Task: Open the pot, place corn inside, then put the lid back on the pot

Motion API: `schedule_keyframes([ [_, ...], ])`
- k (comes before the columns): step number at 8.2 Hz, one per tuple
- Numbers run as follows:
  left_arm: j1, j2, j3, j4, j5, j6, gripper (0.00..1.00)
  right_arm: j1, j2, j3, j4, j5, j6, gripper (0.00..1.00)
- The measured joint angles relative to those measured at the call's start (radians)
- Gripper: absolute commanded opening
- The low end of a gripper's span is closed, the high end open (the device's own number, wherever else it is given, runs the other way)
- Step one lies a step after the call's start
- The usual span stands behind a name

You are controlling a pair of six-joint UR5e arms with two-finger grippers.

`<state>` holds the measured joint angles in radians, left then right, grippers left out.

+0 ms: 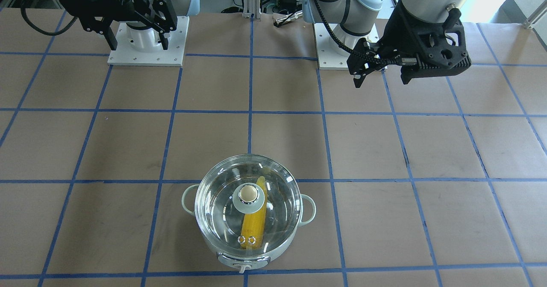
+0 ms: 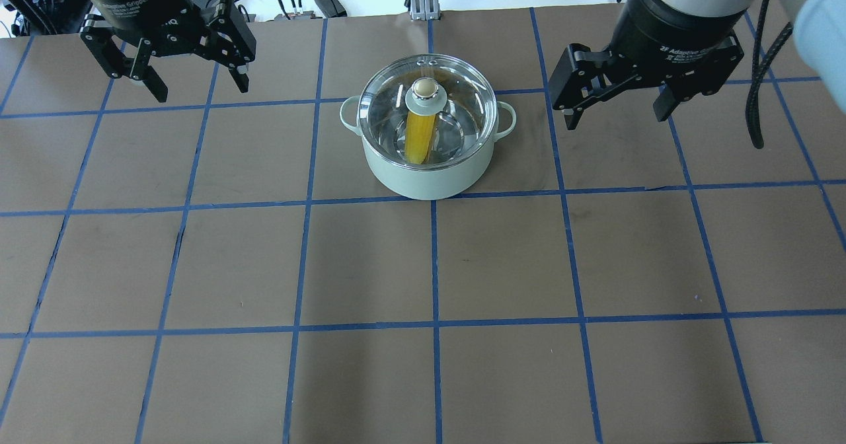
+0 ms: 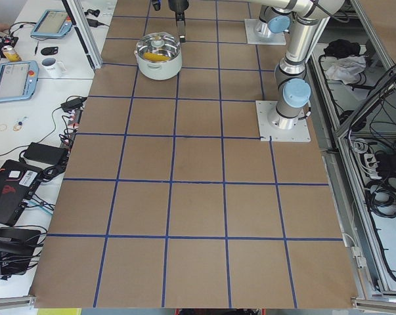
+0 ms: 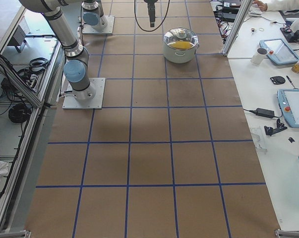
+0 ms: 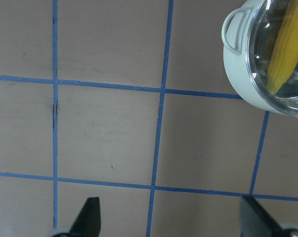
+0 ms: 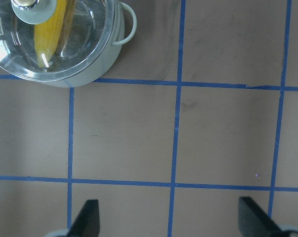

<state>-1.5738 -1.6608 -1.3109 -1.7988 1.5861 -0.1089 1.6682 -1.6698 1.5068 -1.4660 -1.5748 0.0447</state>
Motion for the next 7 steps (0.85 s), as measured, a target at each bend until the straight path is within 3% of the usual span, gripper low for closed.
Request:
schedule_keyframes([
  [7,0.001,-0.001,0.000,-0.001,0.000,0.000,1.00,-0.002,0.001,0.002,-0.020,-0.002,0.000,1.00],
])
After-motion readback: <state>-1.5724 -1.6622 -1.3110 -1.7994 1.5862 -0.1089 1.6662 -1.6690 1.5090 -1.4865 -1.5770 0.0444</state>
